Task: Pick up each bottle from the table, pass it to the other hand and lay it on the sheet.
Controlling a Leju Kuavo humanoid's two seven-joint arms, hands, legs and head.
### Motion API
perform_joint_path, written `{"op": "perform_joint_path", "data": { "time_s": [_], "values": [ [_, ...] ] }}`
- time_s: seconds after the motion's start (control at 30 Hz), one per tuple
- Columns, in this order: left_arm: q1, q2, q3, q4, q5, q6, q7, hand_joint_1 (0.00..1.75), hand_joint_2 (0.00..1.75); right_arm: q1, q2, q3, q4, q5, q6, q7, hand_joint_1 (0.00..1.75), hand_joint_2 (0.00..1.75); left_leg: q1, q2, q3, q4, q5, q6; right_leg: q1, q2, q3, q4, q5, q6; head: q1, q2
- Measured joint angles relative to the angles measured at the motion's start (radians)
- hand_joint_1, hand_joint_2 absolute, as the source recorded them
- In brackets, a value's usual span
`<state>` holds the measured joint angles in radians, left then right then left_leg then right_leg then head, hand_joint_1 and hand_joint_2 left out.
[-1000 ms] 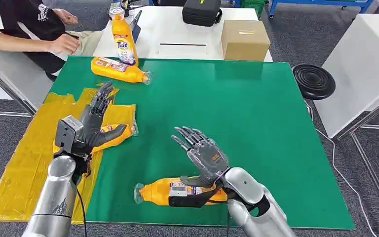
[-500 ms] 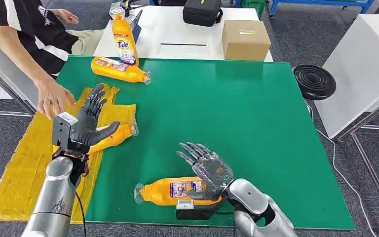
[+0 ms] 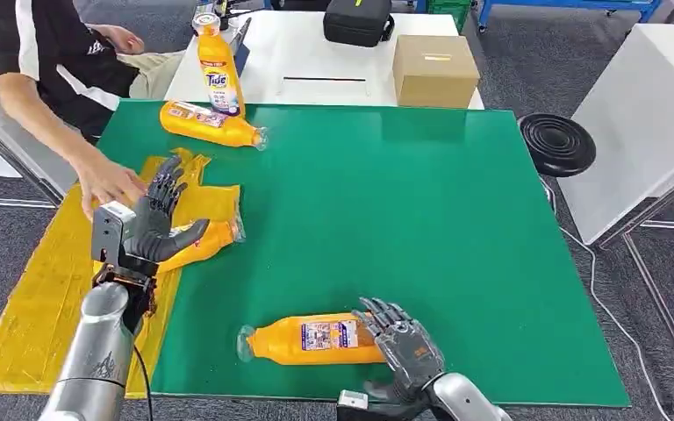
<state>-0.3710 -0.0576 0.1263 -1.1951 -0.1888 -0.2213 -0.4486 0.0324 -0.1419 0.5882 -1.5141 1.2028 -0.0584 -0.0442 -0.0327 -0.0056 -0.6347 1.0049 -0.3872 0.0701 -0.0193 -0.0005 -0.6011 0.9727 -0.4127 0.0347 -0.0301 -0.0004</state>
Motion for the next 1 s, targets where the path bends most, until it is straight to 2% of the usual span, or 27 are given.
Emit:
{"op": "perform_joint_path", "data": {
  "time_s": [0.4, 1.0],
  "values": [
    [-0.018, -0.001, 0.000, 0.044, 0.001, 0.003, -0.001, 0.00, 1.75, 0.019, 0.006, -0.021, -0.006, 0.034, 0.007, 0.038, 0.00, 1.75, 0.001, 0.000, 0.000, 0.000, 0.000, 0.000, 0.000, 0.000, 0.000, 0.000, 0.000, 0.000, 0.000, 0.000],
    [-0.025, -0.016, -0.025, 0.093, 0.006, 0.021, 0.000, 0.00, 1.75, -0.035, 0.081, -0.082, 0.056, 0.176, -0.066, 0.111, 0.00, 1.75, 0.001, 0.000, 0.000, 0.000, 0.000, 0.000, 0.000, 0.000, 0.000, 0.000, 0.000, 0.000, 0.000, 0.000]
  ]
}}
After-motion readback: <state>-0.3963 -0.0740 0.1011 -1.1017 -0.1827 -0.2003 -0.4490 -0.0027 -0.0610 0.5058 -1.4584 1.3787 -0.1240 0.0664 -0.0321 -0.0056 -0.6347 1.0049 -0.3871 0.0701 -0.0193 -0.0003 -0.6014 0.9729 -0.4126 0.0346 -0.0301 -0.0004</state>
